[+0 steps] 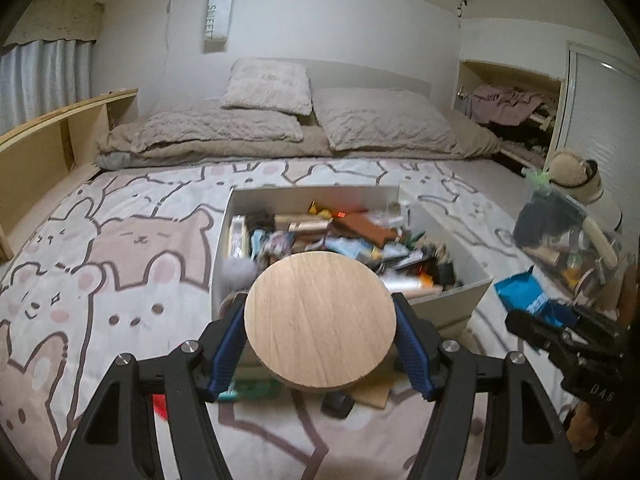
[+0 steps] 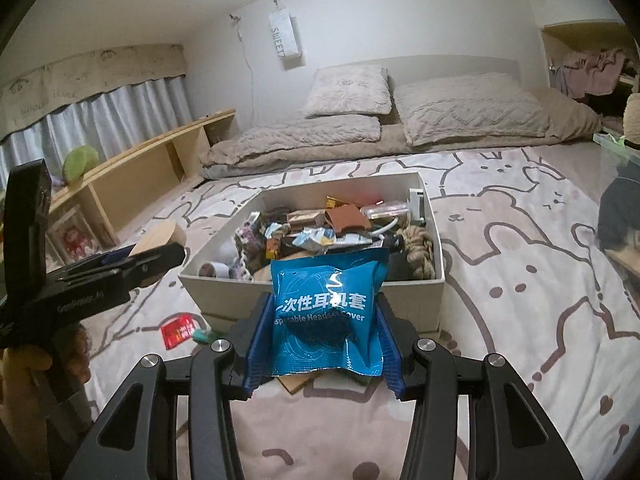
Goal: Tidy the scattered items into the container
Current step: 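Lift the coaster and blue packet with both tools over the white box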
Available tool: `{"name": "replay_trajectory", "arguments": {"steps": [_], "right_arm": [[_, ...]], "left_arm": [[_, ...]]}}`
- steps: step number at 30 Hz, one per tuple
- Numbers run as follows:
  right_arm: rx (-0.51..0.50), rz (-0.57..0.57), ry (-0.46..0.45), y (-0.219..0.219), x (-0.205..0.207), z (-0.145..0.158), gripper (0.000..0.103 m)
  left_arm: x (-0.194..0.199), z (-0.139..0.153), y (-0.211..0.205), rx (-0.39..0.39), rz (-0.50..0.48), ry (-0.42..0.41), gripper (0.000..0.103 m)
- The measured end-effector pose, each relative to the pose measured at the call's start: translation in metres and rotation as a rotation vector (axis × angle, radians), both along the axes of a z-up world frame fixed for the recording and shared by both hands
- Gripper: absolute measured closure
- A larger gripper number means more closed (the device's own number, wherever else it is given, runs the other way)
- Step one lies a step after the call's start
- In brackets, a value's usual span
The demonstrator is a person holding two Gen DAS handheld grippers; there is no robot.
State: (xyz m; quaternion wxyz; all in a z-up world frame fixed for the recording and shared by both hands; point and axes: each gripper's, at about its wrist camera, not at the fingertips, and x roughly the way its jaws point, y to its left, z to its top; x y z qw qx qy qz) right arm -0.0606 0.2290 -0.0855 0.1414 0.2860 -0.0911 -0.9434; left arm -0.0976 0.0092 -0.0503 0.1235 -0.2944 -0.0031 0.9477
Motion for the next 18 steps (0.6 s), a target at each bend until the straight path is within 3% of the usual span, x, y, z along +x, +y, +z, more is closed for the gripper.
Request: {"name": "replay_trajectory", "arguments": {"steps": [18], "right_arm": [[-0.042, 0.037, -0.005, 0.015, -0.051, 0.036, 0.054]], "left_arm": [[-0.086, 0.034, -0.008, 0.033, 0.034, 0.039, 0.035]]}}
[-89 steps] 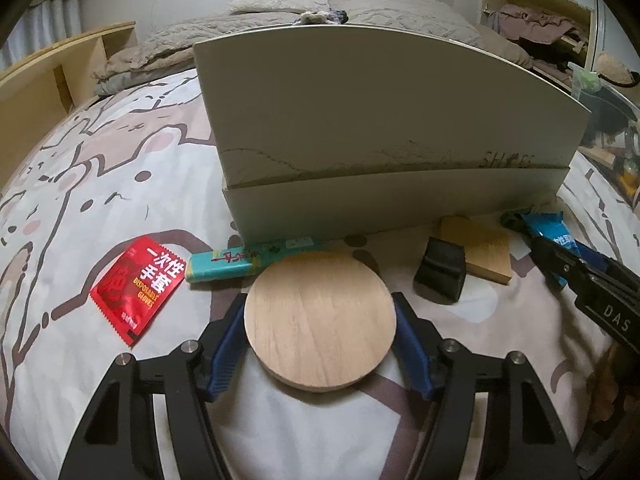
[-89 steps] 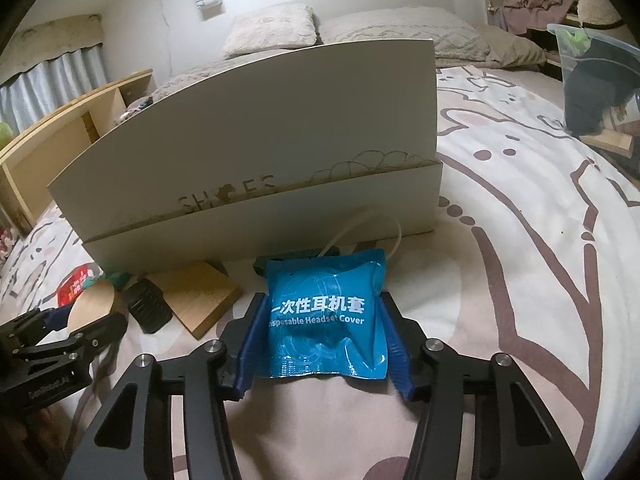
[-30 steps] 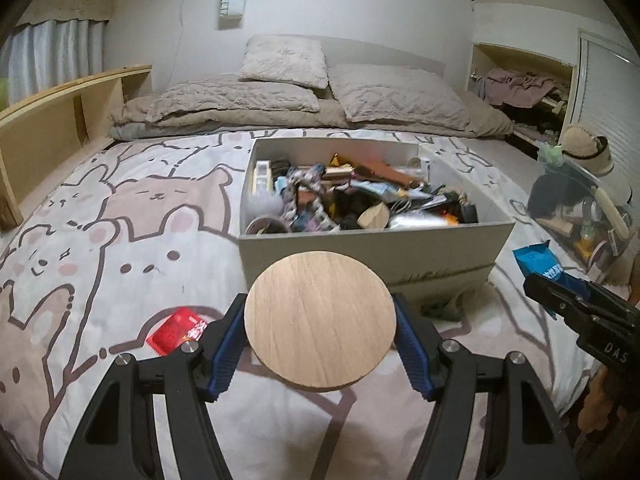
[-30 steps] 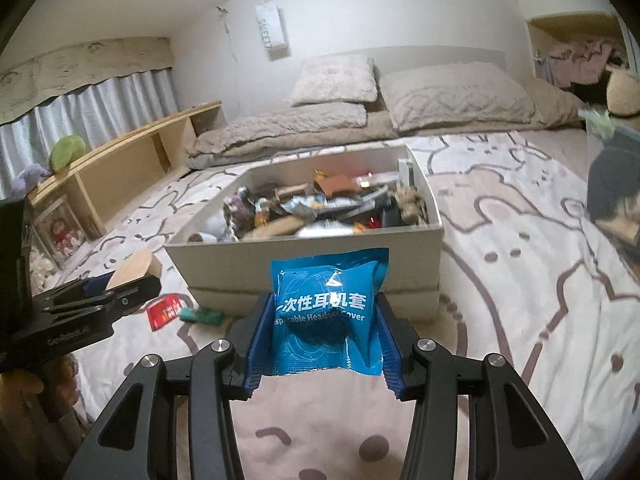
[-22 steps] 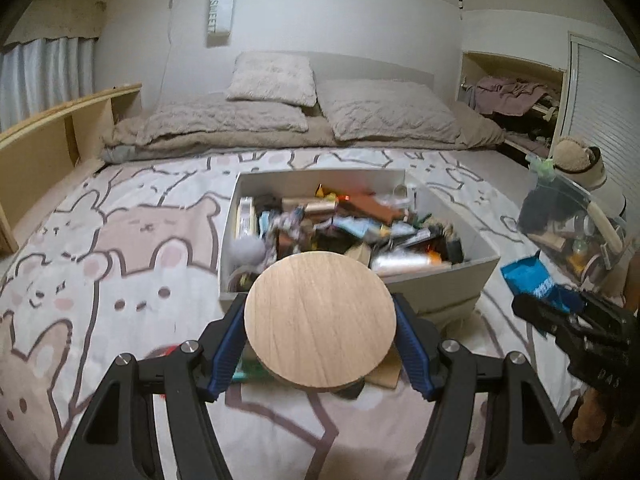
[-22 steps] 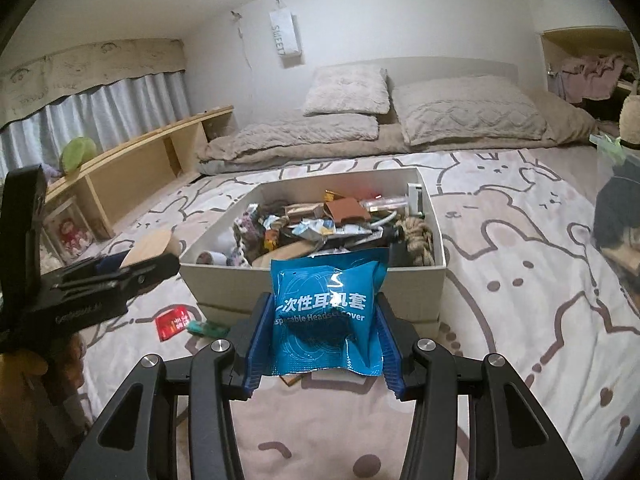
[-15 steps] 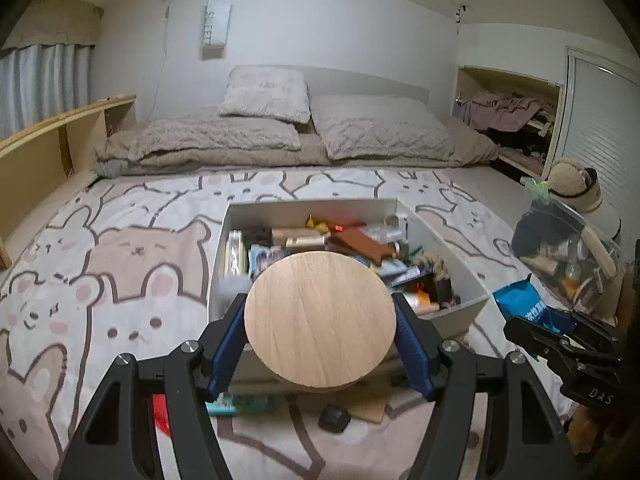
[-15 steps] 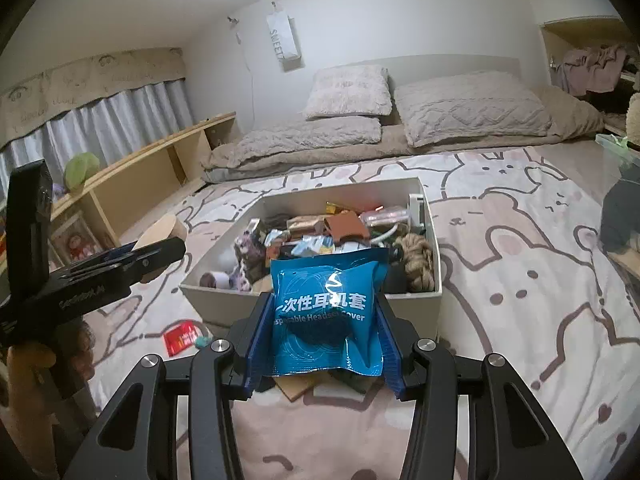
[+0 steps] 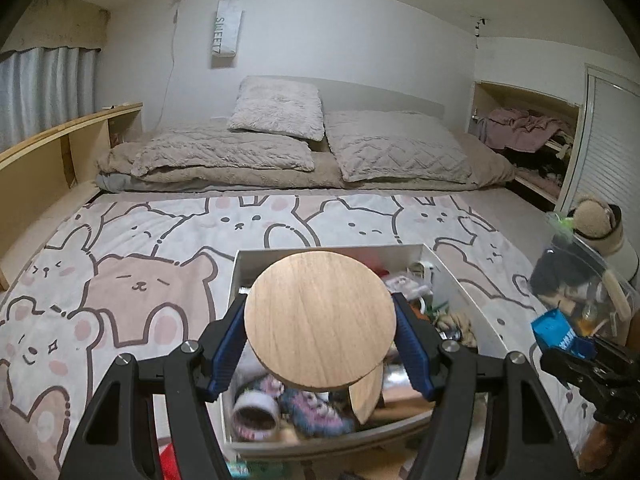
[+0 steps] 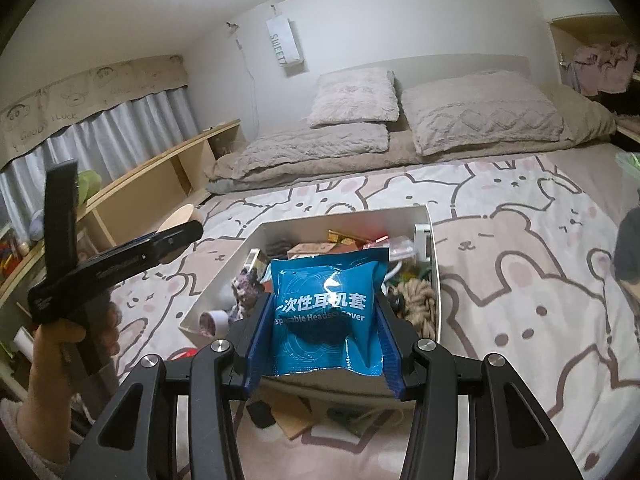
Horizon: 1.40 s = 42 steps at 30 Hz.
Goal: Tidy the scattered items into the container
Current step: 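Lift the coaster and blue packet with both tools over the white box, then lower the coaster into the box and open the left tool while the right tool lowers the packet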
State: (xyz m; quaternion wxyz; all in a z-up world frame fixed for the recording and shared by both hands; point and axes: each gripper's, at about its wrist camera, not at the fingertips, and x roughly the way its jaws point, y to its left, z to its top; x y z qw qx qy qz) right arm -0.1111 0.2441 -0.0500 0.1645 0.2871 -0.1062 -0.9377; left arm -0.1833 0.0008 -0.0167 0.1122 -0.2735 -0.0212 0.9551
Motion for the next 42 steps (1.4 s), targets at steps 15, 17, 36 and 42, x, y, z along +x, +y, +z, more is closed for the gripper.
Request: {"name": "replay_trajectory", "arguments": {"steps": [15, 17, 36, 42], "right_arm": [[-0.013, 0.029, -0.024, -0.002, -0.041, 0.020, 0.054], [-0.022, 0.031, -0.035, -0.002, -0.045, 0.021, 0.054], [-0.045, 0.037, -0.084, 0.000, -0.070, 0.031, 0.054], [-0.039, 0.051, -0.093, -0.006, -0.080, 0.034, 0.054]], "left_arm": [[-0.072, -0.007, 0.004, 0.035, 0.021, -0.073, 0.035], [-0.081, -0.012, 0.003, 0.031, 0.034, -0.095, 0.035], [-0.141, -0.077, 0.003, 0.096, 0.071, -0.352, 0.035], [-0.143, -0.089, 0.006, 0.082, 0.079, -0.391, 0.031]]}}
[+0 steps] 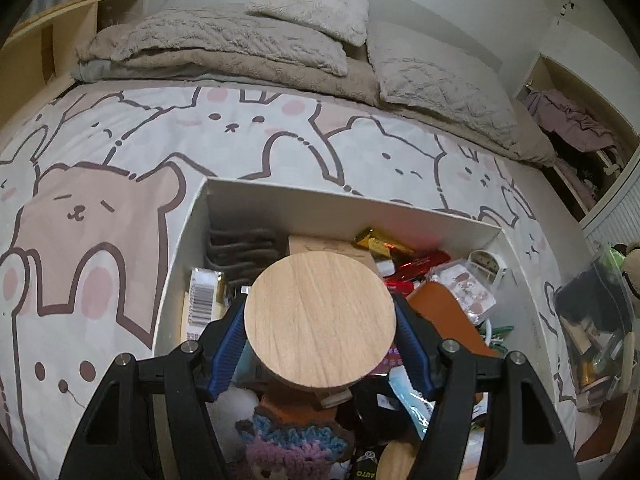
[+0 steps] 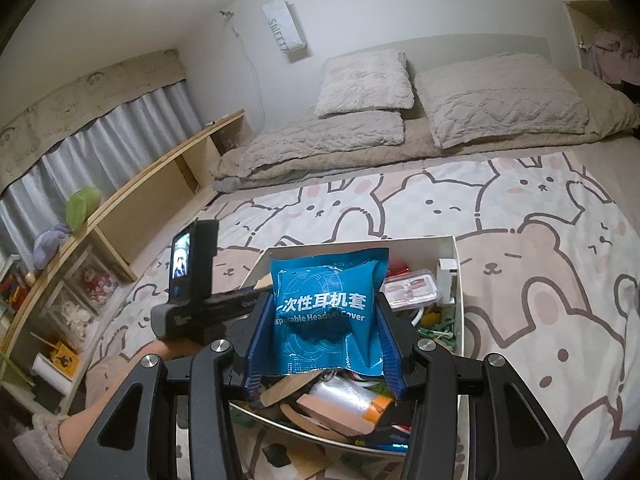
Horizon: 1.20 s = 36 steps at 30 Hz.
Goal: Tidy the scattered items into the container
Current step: 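Lower the coaster into the box and open the left tool while the right tool lowers the packet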
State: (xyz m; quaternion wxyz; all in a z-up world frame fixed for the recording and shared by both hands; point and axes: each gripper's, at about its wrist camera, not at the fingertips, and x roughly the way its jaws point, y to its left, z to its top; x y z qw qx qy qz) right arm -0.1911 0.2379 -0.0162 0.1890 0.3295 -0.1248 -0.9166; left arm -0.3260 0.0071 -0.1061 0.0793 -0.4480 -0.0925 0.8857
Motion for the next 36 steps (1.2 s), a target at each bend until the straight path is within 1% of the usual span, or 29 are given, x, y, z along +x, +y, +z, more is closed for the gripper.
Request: {"name": "replay_trajectory", "arguments": {"steps": [1, 2, 3, 6, 10, 13, 17, 22, 23, 26, 27, 32, 36], "right_arm": [[0.004, 0.001, 0.000, -0.003, -0.001, 0.001, 0.054], [0.007, 0.001, 0.000, -0.005, -0.003, 0.002, 0.054], [0.010, 0.000, -0.001, -0.006, -0.005, 0.002, 0.054], [0.021, -0.003, -0.008, -0.009, -0.011, 0.002, 0.054], [0.038, -0.008, -0.033, -0.010, -0.022, -0.004, 0.054], [0.040, -0.012, -0.056, -0.012, -0.029, -0.009, 0.054], [0.044, -0.014, -0.101, -0.014, -0.040, -0.018, 0.054], [0.058, -0.016, -0.162, -0.018, -0.058, -0.030, 0.054], [0.063, -0.014, -0.172, -0.019, -0.062, -0.033, 0.054], [0.077, -0.013, -0.217, -0.025, -0.077, -0.043, 0.054], [0.082, -0.013, -0.232, -0.027, -0.082, -0.046, 0.054], [0.142, -0.019, -0.301, -0.037, -0.104, -0.064, 0.054], [0.207, -0.023, -0.347, -0.048, -0.123, -0.075, 0.053]], "left_arm": [[0.001, -0.001, 0.000, -0.010, 0.006, -0.001, 0.026], [0.003, -0.001, 0.000, -0.006, 0.009, 0.003, 0.015], [0.004, 0.000, -0.001, 0.000, 0.010, 0.012, 0.013], [0.010, 0.005, -0.001, -0.021, 0.005, 0.054, 0.012], [0.020, 0.006, 0.001, -0.052, -0.028, 0.074, 0.012], [0.030, 0.005, 0.000, -0.042, -0.045, 0.074, 0.012], [0.049, 0.006, 0.002, -0.051, -0.044, 0.083, 0.012], [0.069, 0.009, 0.001, -0.024, -0.041, 0.100, 0.012], [0.073, 0.009, 0.001, -0.020, -0.041, 0.105, 0.012], [0.084, 0.011, 0.001, -0.011, -0.042, 0.130, 0.004], [0.086, 0.013, 0.001, -0.007, -0.039, 0.140, 0.003], [0.100, 0.021, 0.002, 0.003, -0.066, 0.191, 0.003], [0.109, 0.024, 0.001, -0.016, -0.078, 0.235, 0.000]]}}
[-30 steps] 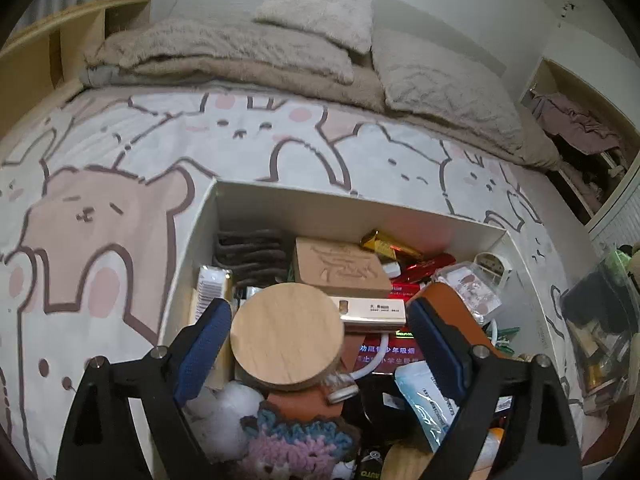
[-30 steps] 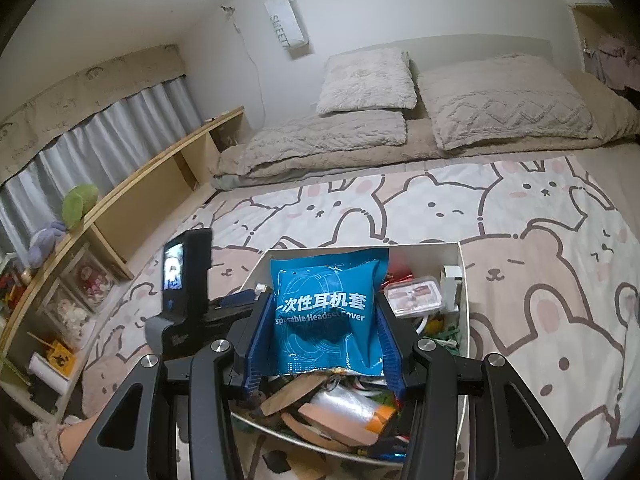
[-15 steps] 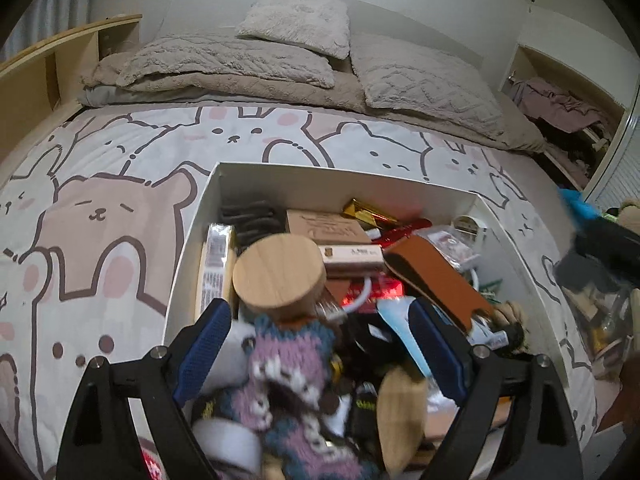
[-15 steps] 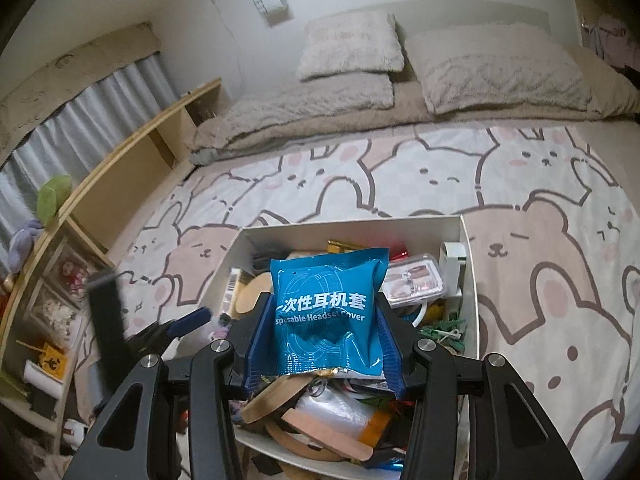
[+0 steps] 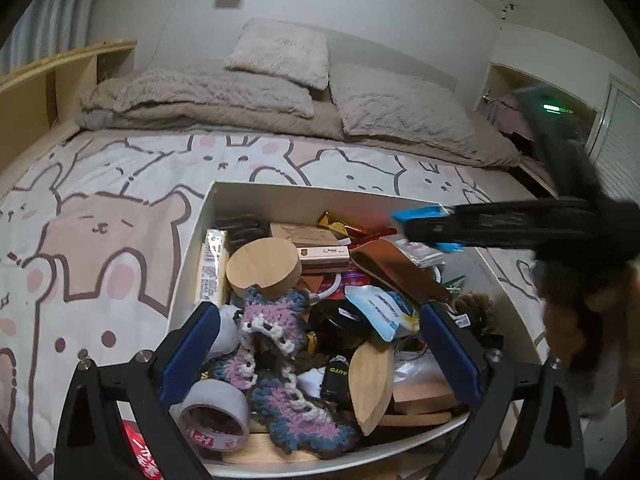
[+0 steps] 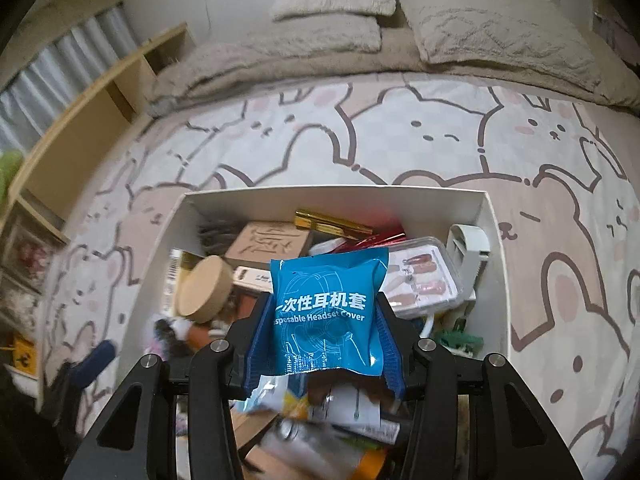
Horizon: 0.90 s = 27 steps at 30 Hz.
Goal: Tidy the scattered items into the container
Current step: 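Lower the coaster into the box and open the left tool while the right tool lowers the packet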
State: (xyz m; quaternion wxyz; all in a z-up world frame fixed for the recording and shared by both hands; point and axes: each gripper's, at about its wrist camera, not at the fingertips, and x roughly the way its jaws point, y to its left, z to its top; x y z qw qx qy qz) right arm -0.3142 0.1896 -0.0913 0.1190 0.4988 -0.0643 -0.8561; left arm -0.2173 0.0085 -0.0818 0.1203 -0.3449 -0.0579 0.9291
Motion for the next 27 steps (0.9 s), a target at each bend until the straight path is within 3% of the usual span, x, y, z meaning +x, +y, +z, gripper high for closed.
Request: {"name": "replay_trajectory", "arguments": {"steps": [14, 20, 27], "right_arm": [[0.045, -0.046, -0.123, -0.021, -0.059, -0.038, 0.053], [-0.015, -0.042, -0.137, -0.022, -0.066, -0.047, 0.040], [-0.002, -0.053, -0.109, -0.027, -0.065, -0.041, 0.004]], "left_arm": [[-0.004, -0.008, -0.009, 0.016, -0.034, -0.001, 0.000], [-0.006, -0.010, -0.011, 0.018, -0.032, -0.004, 0.000], [-0.006, -0.010, -0.011, 0.007, -0.030, -0.002, 0.000]]}}
